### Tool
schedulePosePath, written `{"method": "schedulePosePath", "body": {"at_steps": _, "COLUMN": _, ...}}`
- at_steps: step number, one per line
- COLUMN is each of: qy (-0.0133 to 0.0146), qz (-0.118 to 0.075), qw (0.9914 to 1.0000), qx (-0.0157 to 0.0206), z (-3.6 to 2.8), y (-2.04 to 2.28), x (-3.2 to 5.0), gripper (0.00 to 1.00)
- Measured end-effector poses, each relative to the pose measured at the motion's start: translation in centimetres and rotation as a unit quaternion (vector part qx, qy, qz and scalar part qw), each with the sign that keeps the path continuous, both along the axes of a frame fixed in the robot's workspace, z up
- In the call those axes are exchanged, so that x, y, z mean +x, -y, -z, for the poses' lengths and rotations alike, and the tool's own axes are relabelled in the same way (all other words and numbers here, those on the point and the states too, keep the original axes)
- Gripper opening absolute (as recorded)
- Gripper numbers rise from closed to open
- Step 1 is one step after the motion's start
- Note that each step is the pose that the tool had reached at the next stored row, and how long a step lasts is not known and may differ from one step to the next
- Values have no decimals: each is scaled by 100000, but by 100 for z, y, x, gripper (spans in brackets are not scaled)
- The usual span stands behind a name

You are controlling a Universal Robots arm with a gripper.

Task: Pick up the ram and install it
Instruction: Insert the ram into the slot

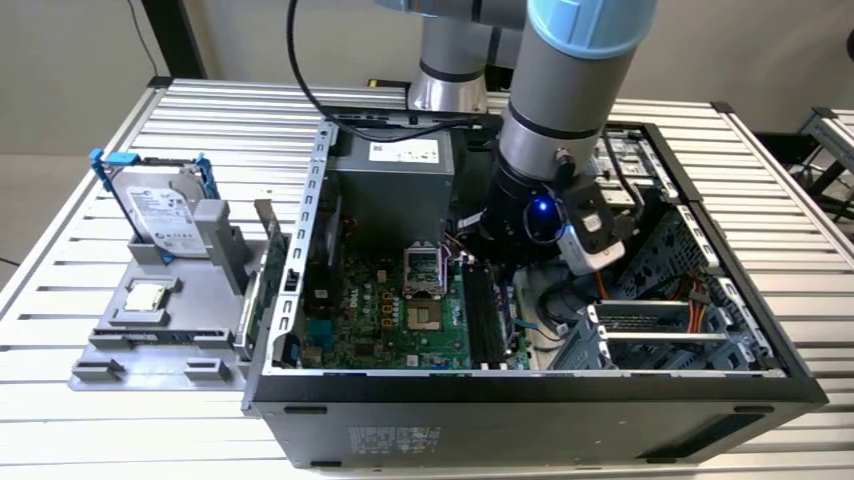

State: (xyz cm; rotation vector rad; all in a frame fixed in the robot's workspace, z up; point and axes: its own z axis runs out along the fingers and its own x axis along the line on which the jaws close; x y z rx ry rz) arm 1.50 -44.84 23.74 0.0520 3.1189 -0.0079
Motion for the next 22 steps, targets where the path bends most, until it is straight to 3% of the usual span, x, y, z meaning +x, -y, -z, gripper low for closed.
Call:
{"method": "schedulePosePath", "body": {"at_steps": 6, "qy": -1, "qz": -8, "qw": 99999, "qx": -392, "z": 58, "y": 0, "x": -1, "gripper": 0}}
{"method": "schedulePosePath", "body": {"at_steps": 22, "qy": 3, "qz": -163, "qw": 99999, "qx": -401, "z": 129, "y": 12, "x": -24, "gripper": 0}}
